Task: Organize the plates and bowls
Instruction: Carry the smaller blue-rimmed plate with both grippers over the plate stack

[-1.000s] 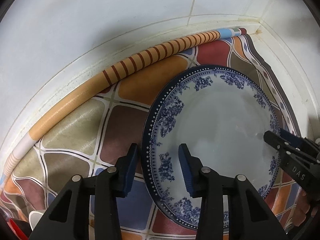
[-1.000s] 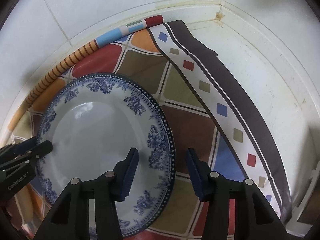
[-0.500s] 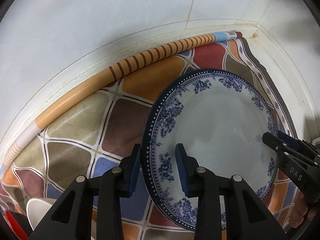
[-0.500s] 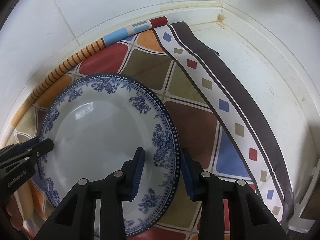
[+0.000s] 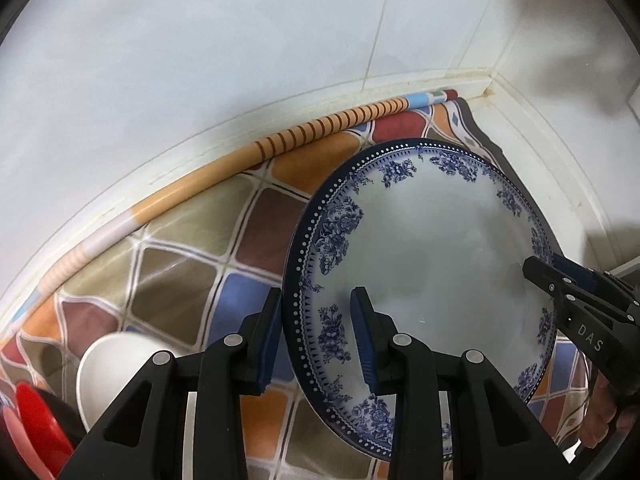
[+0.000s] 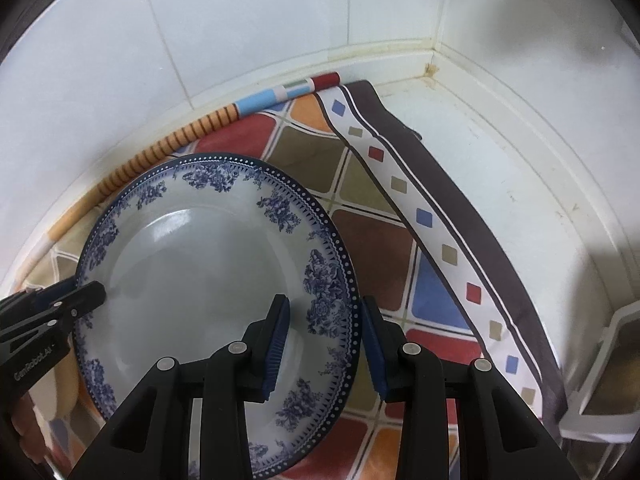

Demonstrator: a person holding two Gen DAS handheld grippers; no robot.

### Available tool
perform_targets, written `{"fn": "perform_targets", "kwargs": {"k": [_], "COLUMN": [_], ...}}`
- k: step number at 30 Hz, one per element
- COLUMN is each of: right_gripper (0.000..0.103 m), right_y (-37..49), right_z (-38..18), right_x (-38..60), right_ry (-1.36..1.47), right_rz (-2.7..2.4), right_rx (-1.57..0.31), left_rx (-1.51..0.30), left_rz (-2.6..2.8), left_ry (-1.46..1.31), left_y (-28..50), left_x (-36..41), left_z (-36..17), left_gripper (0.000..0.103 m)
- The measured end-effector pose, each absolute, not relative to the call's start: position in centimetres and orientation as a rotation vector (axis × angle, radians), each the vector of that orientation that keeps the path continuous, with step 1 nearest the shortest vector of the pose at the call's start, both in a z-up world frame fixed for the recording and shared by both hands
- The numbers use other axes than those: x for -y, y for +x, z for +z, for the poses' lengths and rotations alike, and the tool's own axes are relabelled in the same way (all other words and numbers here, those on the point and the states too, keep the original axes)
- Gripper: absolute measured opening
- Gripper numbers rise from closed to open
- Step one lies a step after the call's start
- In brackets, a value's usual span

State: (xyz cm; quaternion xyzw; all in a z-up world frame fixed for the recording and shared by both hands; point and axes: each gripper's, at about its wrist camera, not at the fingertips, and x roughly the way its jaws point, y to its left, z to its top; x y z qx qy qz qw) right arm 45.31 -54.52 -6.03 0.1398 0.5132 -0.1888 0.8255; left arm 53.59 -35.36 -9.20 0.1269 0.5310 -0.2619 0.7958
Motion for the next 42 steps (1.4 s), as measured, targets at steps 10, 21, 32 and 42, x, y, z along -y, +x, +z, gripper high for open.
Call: {"fn": "perform_targets", "kwargs": {"k": [10, 21, 32, 42], "right_gripper": [0.037, 0.037, 0.037, 0.037], "right_y": [43.2, 40.7, 38.4, 36.3], "right_z": [-2.1, -0.4, 0.1, 0.4], "right_x": [50.6, 44.3, 36.9, 29.8], "right_ry": [0.227, 0.186, 0.124, 0.088], "right_rz": [-0.378, -0.315, -0.252, -0.190], "right_rx": [-1.032, -0.990, -0.962, -0.944], "left_rx": [-1.097, -1.040, -1.013, -0.969], "left_rz": [-0.529, -0.458, -0.386, -0.323], "left_ry": [0.211, 0.163, 0.073, 0.049], "left_y": [50.3, 46.2, 42.9, 39.8], "left_x": [30.6, 23.8, 15.2, 7.8], "left_z": [-6.4, -4.4, -3.6, -3.2], "left_gripper": [0.034, 0.034, 0.034, 0.034]}}
